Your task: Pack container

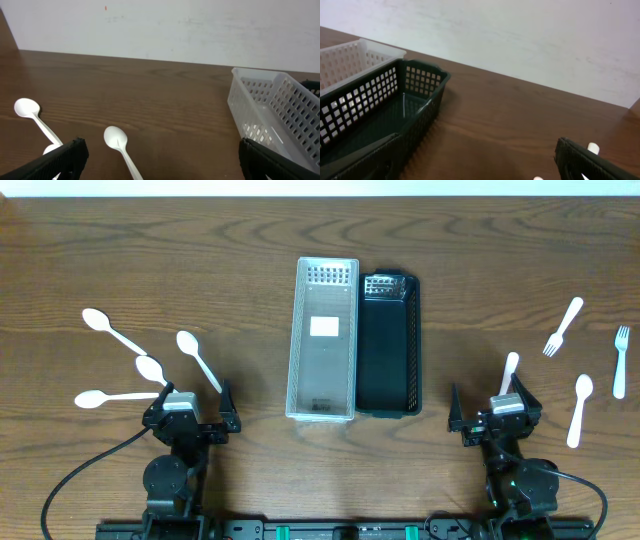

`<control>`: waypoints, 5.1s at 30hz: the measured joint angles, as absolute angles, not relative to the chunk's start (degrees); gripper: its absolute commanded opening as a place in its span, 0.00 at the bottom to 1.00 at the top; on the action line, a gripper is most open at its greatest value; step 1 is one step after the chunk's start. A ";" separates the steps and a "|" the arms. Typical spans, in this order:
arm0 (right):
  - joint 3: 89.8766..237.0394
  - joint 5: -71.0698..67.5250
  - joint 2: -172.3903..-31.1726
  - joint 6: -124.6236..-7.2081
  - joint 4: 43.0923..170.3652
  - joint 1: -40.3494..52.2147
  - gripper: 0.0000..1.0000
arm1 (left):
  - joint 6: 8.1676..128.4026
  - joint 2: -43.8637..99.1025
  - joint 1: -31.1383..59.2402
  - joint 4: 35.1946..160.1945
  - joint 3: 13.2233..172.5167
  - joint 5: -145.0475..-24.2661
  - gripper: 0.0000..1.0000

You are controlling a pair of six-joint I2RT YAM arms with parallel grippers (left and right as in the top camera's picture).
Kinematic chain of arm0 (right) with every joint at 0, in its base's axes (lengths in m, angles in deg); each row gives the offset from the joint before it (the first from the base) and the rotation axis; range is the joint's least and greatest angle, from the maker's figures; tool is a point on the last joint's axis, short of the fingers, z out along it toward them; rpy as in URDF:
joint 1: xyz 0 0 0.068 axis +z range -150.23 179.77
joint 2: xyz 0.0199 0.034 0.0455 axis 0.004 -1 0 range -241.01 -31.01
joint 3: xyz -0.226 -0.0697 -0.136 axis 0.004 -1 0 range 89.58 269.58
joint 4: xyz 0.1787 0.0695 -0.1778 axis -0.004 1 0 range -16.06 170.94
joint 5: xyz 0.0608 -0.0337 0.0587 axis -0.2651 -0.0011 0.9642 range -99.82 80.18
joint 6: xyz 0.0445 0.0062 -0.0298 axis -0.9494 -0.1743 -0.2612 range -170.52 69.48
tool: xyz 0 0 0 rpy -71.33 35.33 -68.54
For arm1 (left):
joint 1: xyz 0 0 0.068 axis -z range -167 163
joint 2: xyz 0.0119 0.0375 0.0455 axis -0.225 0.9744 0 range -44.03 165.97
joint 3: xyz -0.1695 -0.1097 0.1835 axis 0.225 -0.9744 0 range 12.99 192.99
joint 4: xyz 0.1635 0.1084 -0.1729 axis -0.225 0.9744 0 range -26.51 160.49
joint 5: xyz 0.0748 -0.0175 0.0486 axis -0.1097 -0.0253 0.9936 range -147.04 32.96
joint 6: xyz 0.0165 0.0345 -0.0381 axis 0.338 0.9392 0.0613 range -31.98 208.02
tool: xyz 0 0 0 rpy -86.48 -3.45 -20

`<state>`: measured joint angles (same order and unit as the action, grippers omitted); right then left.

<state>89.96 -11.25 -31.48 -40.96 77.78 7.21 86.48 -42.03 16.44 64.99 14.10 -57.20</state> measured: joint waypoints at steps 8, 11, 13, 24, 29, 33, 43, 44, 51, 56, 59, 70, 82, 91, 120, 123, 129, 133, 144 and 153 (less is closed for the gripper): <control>89.96 -11.25 -31.48 -40.93 77.78 7.21 0.99 | 86.46 -42.03 16.44 64.99 14.12 -57.03 0.98; 89.96 -11.25 -31.48 -40.93 77.78 7.21 0.99 | 86.46 -42.03 16.44 64.99 14.12 -57.03 0.98; 89.96 -11.25 -31.48 -40.93 77.78 7.21 0.99 | 86.46 -42.03 16.44 65.01 14.14 -57.03 0.98; 89.96 -11.25 -31.48 -40.80 77.78 7.21 0.99 | 86.46 -42.03 16.44 65.03 14.16 -57.01 0.98; 89.96 -11.25 -31.48 -40.78 77.78 7.21 0.99 | 86.46 -42.03 16.44 65.03 14.16 -57.01 0.98; 89.96 -11.25 -31.48 -40.78 77.78 7.21 0.99 | 86.46 -42.03 16.44 65.03 14.16 -57.01 0.98; 89.96 -11.25 -31.48 -40.78 77.78 7.21 0.99 | 86.31 -42.03 16.44 65.03 14.16 -57.01 0.98; 89.96 -11.25 -31.48 -40.78 77.78 7.21 0.99 | 86.31 -42.03 16.44 65.03 14.16 -57.01 0.98; 89.96 -11.25 -31.48 -40.78 77.78 7.21 0.99 | 86.33 -42.03 16.44 65.03 14.16 -57.01 0.98; 89.96 -11.25 -31.48 -40.80 77.78 7.21 0.99 | 86.33 -42.03 16.44 65.03 14.16 -57.01 0.98; 89.96 -11.23 -31.48 -41.74 77.78 7.21 0.99 | 86.31 -42.03 16.44 65.03 14.16 -57.01 0.98; 89.99 -11.20 -31.78 -56.71 78.06 7.26 0.99 | 86.31 -42.03 16.44 64.99 14.16 -56.96 0.98; 109.20 -13.02 -47.70 -63.45 94.08 5.38 0.99 | 77.67 -41.79 16.44 65.47 14.67 -56.59 0.98; 140.56 -13.54 -72.35 -59.25 121.23 1.59 0.99 | 69.15 -26.99 16.44 73.33 33.66 -55.89 0.98; 166.38 -14.64 -122.40 -70.86 143.59 -9.82 0.99 | 71.57 17.49 16.44 117.75 83.97 -56.66 0.98; 166.20 -14.33 -126.56 -70.66 141.49 -9.82 0.99 | 71.57 17.49 16.44 117.73 83.97 -56.64 0.98; 163.29 -14.29 -130.77 -69.57 136.05 -9.82 0.99 | 71.57 17.49 16.44 117.73 83.97 -56.64 0.98; 158.90 -14.11 -131.06 -69.30 131.44 -9.82 0.99 | 71.57 17.49 16.44 117.75 83.97 -56.64 0.98; 149.70 -12.08 -131.08 -67.60 121.14 -10.69 0.99 | 71.57 17.49 16.44 117.75 83.97 -56.64 0.98; 144.96 -10.55 -131.10 -66.77 115.99 -13.64 0.99 | 71.57 17.49 16.44 118.47 83.97 -56.64 0.98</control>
<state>144.96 -10.55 -131.10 -66.77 115.99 -13.64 71.57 17.49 16.44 118.47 83.97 -56.64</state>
